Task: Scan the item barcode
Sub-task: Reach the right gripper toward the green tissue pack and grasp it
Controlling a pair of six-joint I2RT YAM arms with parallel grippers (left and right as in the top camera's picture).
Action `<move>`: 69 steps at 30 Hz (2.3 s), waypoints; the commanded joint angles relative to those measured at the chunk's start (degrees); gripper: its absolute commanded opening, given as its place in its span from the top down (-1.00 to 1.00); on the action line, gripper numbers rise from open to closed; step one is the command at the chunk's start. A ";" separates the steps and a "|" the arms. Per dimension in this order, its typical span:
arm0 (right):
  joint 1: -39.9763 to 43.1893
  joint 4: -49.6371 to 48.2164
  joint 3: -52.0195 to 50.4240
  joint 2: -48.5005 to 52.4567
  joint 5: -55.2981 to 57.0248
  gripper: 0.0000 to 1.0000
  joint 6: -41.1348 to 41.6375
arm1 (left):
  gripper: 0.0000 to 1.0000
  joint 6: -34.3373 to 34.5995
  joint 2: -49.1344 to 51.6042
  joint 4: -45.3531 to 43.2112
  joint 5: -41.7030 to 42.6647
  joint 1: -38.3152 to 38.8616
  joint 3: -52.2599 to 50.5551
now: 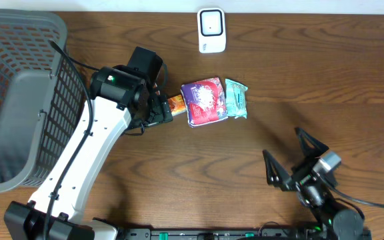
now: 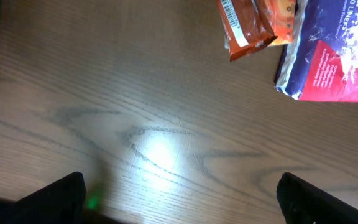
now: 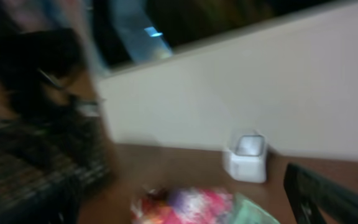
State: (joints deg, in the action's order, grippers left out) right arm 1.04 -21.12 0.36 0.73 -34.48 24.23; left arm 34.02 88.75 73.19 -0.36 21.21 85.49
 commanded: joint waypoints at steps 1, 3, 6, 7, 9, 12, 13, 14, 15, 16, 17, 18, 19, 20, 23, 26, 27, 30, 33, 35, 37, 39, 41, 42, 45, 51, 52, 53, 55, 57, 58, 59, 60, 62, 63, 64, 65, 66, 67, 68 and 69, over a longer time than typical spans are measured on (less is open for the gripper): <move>0.37 -8.76 -0.04 -0.35 -6.73 -0.99 11.87 | -0.95 -0.98 0.37 0.31 -0.33 -0.04 -0.35; 0.37 -16.63 -0.04 -0.35 -3.41 -0.98 13.29 | -0.95 -0.98 0.37 0.31 -0.33 -0.04 -0.35; 0.37 -25.40 0.68 -0.35 3.45 -0.99 14.51 | -0.96 -0.96 0.37 0.31 -0.33 -0.04 -0.35; 0.37 -26.97 1.66 -0.35 5.55 -0.99 14.51 | -0.96 -0.96 0.37 0.31 -0.33 -0.04 -0.35; 0.37 -26.18 4.79 -0.22 7.69 -0.98 13.33 | -0.96 -0.98 0.37 0.31 -0.33 -0.04 -0.35; 0.37 -17.46 12.57 1.64 6.19 -0.98 5.09 | -0.96 -0.98 0.37 0.31 -0.33 -0.04 -0.35; 0.37 -12.22 15.80 2.80 5.51 -0.99 1.88 | -0.95 -0.96 0.37 0.31 -0.33 -0.04 -0.35; 0.37 -6.64 19.08 4.20 4.94 -0.98 -1.16 | -0.96 -0.98 0.35 0.31 -0.33 -0.04 -0.35; 0.37 -0.33 22.82 6.10 4.22 -0.98 -4.66 | -0.95 -0.98 0.37 0.31 -0.33 -0.04 -0.35; 0.37 5.18 26.12 8.02 3.67 -0.99 -7.67 | -0.95 -0.98 0.35 0.31 -0.33 -0.04 -0.35; 0.37 10.64 29.46 10.23 3.17 -0.99 -10.49 | -0.96 -0.98 0.35 0.31 -0.33 -0.04 -0.35; 0.37 16.48 33.14 12.94 2.67 -0.98 -13.35 | -0.96 -0.98 0.37 0.31 -0.33 -0.04 -0.35; 0.37 22.03 36.76 15.98 2.62 -0.98 -15.61 | -0.96 -0.98 0.35 0.31 -0.33 -0.04 -0.35; 0.37 26.34 39.56 18.62 2.62 -0.98 -17.29 | -0.96 -0.98 0.35 0.31 -0.33 -0.04 -0.35; 0.37 41.18 49.35 29.22 2.54 -0.99 -22.10 | -0.96 -0.98 0.37 0.31 -0.33 -0.04 -0.35; 0.37 55.52 59.65 41.62 0.26 -0.98 -25.27 | -0.95 -0.96 0.37 0.28 -0.33 -0.04 -0.35; 0.37 58.77 62.18 44.70 -0.52 -0.99 -25.70 | -0.95 -0.98 0.37 0.31 -0.33 -0.04 -0.35; 0.37 69.51 71.30 56.83 -5.16 -0.99 -27.78 | -0.96 -0.98 0.35 0.31 -0.33 -0.04 -0.35; 0.37 73.50 74.23 63.91 -12.04 -0.98 -27.50 | -0.96 -0.98 0.35 0.31 -0.33 -0.04 -0.35; 0.37 75.03 74.16 67.28 -15.30 -0.98 -27.50 | -0.96 -0.96 0.37 0.31 -0.33 -0.04 -0.35; 0.37 75.89 74.07 70.82 -15.26 -0.98 -27.52 | -0.96 -0.98 0.37 0.31 -0.33 -0.04 -0.35; 0.37 75.08 73.90 74.99 -13.70 -0.99 -27.50 | -0.96 -0.98 0.37 0.31 -0.33 -0.04 -0.35; 0.35 74.01 73.90 78.73 -12.15 -0.99 -24.81 | -0.96 -0.98 0.37 0.31 -0.33 -0.04 -0.35; 0.35 73.61 73.90 80.32 -10.78 -0.98 -22.21 | -0.96 -0.98 0.37 0.31 -0.33 -0.04 -0.35; -0.35 72.76 73.90 86.51 -4.17 -0.88 -12.96 | -0.96 -0.96 0.35 0.31 -0.33 -0.04 -0.35; -4.00 73.09 77.02 97.02 2.89 -0.97 -11.82 | -0.96 -0.98 0.37 0.31 -0.33 -0.04 -0.35; -4.74 74.14 78.79 99.32 4.83 -0.98 -11.78 | -0.95 -0.98 0.37 0.28 -0.33 -0.04 -0.35; -5.18 74.95 80.39 101.04 6.05 -0.97 -11.78 | -0.96 -0.98 0.37 0.31 -0.33 -0.04 -0.35; -6.05 76.83 85.74 106.88 7.85 -0.95 -11.82 | -0.96 -0.98 0.37 0.31 -0.33 -0.04 -0.35; -6.08 76.76 88.11 110.05 7.80 -0.84 -11.80 | -0.96 -0.98 0.37 0.31 -0.33 -0.04 -0.35; -6.03 76.24 88.72 111.47 7.80 -0.75 -11.80 | -0.95 -0.98 0.37 0.31 -0.33 -0.04 -0.35; -5.92 75.60 88.89 112.74 7.56 -0.68 -11.82 | -0.96 -0.98 0.37 0.31 -0.33 -0.04 -0.35; -5.81 74.84 88.87 113.96 6.91 -0.64 -11.87 | -0.96 -0.96 0.37 0.31 -0.33 -0.04 -0.35; -5.64 73.05 88.87 117.07 3.80 -0.50 -12.57 | -0.96 -0.96 0.35 0.31 -0.33 -0.04 -0.35; -5.64 72.02 88.87 118.60 1.05 -0.41 -13.18 | -0.96 -0.98 0.37 0.31 -0.33 -0.04 -0.35; -5.64 71.04 88.87 119.99 -1.90 -0.32 -14.23 | -0.95 -0.98 0.35 0.31 -0.33 -0.04 -0.35; -5.64 70.03 88.87 121.46 -4.94 -0.28 -15.10 | -0.96 -0.98 0.37 0.31 -0.33 -0.04 -0.35; -5.64 69.22 88.87 122.79 -7.10 -0.22 -15.13 | -0.96 -0.96 0.37 0.31 -0.33 -0.04 -0.35; -5.64 68.46 88.87 124.17 -8.76 -0.14 -15.13 | -0.96 -0.98 0.35 0.31 -0.33 -0.04 -0.35; -5.64 68.04 88.87 125.22 -9.81 -0.09 -15.10 | -0.96 -0.98 0.37 0.28 -0.33 -0.04 -0.35; -5.64 67.76 88.87 126.33 -10.54 0.02 -15.10 | -0.95 -0.98 0.37 0.31 -0.33 -0.04 -0.35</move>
State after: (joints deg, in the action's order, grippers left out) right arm -4.67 47.35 88.38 123.70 -36.73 10.41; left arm 34.02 88.75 73.25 -0.34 21.21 85.17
